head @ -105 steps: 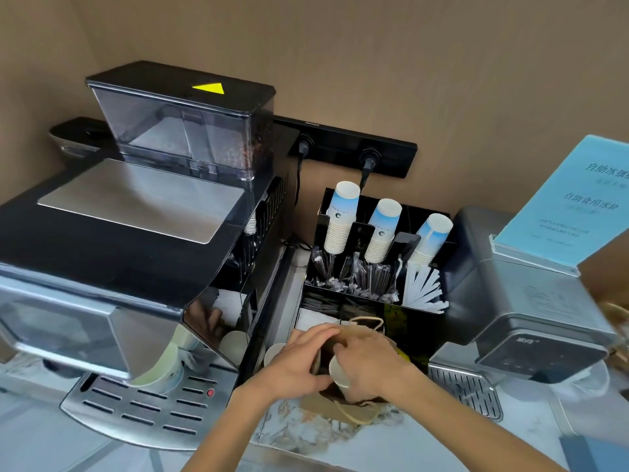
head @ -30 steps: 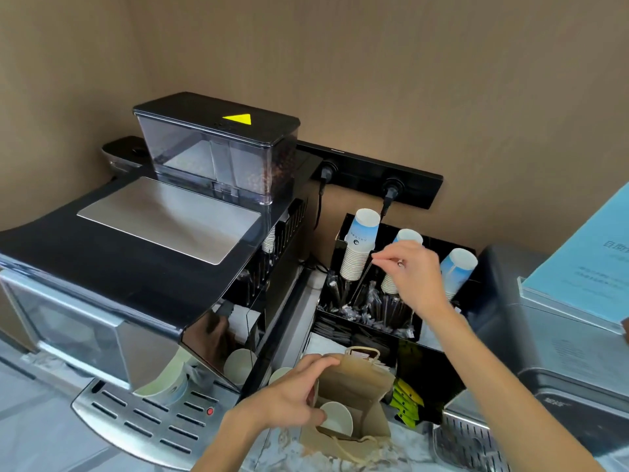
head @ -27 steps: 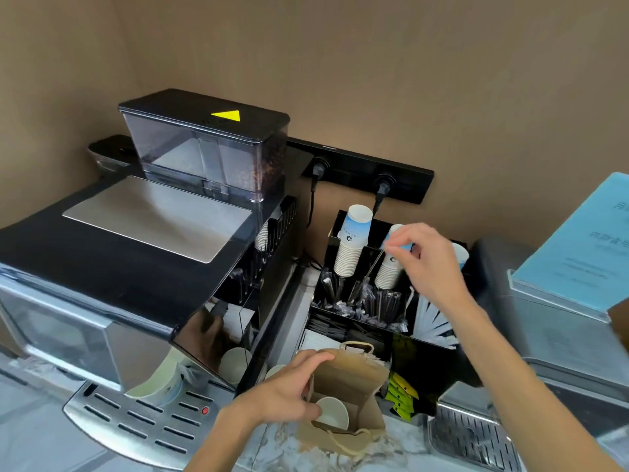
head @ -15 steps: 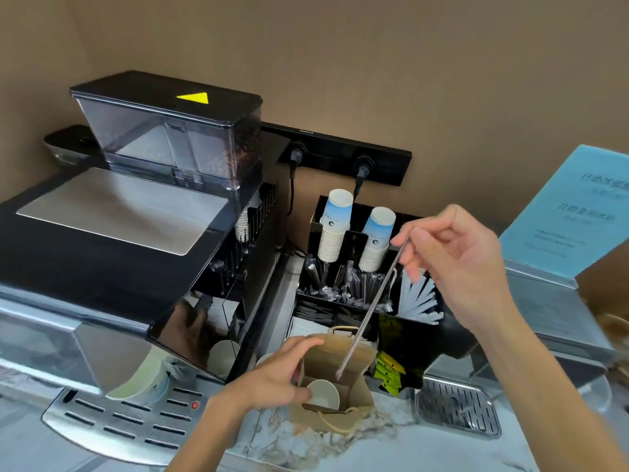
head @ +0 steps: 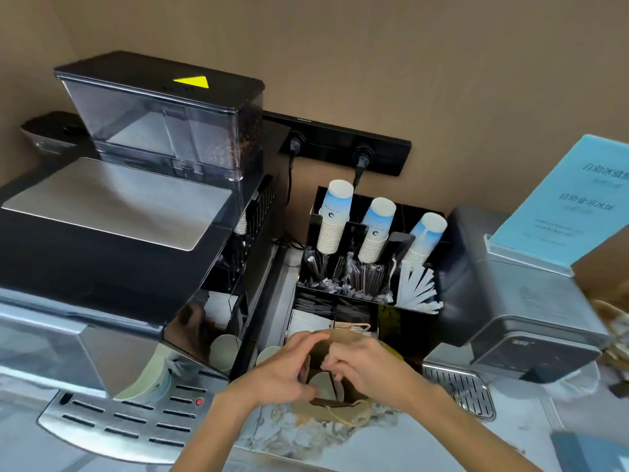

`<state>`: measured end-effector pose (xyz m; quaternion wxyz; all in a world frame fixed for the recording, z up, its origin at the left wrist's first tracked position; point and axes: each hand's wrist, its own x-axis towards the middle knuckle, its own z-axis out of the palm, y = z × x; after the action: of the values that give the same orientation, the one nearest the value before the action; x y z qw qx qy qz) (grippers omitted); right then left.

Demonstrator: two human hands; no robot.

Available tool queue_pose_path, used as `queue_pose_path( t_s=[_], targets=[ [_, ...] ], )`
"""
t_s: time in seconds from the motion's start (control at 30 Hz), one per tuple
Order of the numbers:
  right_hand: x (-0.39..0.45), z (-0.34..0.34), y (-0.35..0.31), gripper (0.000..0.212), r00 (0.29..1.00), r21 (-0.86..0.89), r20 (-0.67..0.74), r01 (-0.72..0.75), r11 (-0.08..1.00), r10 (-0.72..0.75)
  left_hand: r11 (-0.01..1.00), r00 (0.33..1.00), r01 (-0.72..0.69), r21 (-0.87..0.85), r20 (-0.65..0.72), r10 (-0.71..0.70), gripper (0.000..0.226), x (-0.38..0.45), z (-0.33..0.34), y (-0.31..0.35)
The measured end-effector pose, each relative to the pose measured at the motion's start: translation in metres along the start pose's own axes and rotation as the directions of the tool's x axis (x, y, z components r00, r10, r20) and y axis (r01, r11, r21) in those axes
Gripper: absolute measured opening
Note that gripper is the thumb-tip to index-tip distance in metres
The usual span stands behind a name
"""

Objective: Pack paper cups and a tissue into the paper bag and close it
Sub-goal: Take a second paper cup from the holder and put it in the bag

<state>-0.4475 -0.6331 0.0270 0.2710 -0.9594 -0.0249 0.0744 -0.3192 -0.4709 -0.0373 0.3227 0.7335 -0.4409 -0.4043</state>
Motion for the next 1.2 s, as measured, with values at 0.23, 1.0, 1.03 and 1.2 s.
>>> queue_pose_path(
  t_s=[0.23,1.0,1.03,1.2],
  targets=[
    [0.032,0.007,0.014,0.013,0.94,-0.277,0.302,-0.073,0.958,0.159,1.0,0.998,0.009,0.027,0.062,-0.011,0.093,-0.001,0.001,0.003],
    [0.02,-0.031,-0.031,0.03,0.936,-0.527,0.347,0.147,0.837,0.054,1.0,0.998,0.019,0.006,0.067,-0.02,0.095,-0.005,0.003,0.006],
    [0.021,-0.023,-0.028,0.027,0.926,-0.529,0.369,0.141,0.837,0.077,1.0,0.998,0.02,0.009,0.067,-0.02,0.096,-0.004,0.003,0.006],
    [0.038,0.013,-0.011,0.013,0.833,-0.538,0.467,0.002,0.843,0.296,1.0,0.995,0.026,0.0,0.094,-0.026,0.101,-0.001,0.004,0.004]
  ],
)
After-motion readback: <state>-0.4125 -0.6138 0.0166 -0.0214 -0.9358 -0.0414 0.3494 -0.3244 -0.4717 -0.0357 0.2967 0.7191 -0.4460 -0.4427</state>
